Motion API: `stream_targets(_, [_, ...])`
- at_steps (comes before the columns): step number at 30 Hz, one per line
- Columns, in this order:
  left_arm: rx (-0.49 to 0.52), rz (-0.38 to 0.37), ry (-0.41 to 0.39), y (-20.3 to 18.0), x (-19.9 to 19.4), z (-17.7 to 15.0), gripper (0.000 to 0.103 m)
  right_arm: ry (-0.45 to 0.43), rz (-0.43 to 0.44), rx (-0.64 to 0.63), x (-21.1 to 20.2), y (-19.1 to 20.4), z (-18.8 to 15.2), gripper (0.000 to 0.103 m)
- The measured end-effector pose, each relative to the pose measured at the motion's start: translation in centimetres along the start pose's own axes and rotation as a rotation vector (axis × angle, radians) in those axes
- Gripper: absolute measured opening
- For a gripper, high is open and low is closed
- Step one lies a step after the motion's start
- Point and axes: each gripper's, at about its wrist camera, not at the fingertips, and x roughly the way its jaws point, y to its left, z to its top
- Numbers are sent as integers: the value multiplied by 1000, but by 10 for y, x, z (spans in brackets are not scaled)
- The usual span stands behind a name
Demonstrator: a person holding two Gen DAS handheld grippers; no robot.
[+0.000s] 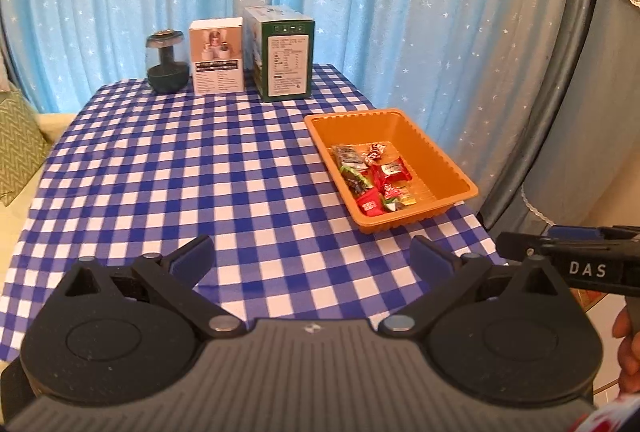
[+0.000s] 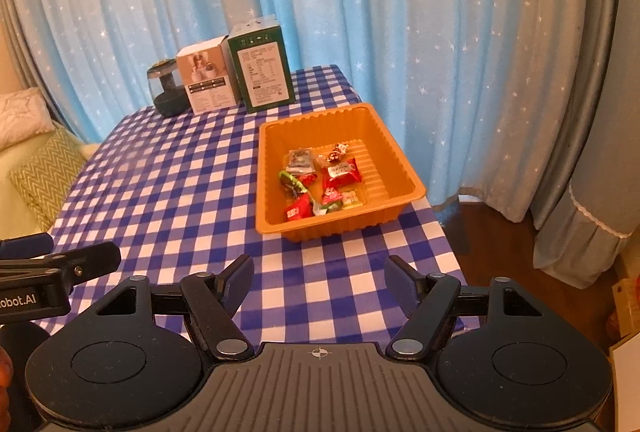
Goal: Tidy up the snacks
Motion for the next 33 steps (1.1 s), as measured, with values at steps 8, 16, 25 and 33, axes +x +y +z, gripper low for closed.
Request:
stream_targets(8, [-9,40,-21,9,-29,-11,103,-31,2,-52,-26,21,-12,72])
stream_targets(16, [-12,53,-32,13,-48,-17,103,-48,23,-63,-44,35,-23,72])
stream_targets(25, [-6,61,-42,13,-54,-21,103,-56,20,-81,-51,40,-31,72])
stream_targets(33, [0,46,-44,10,-55,-22,103,-61,15,-72,-50,36,-31,72])
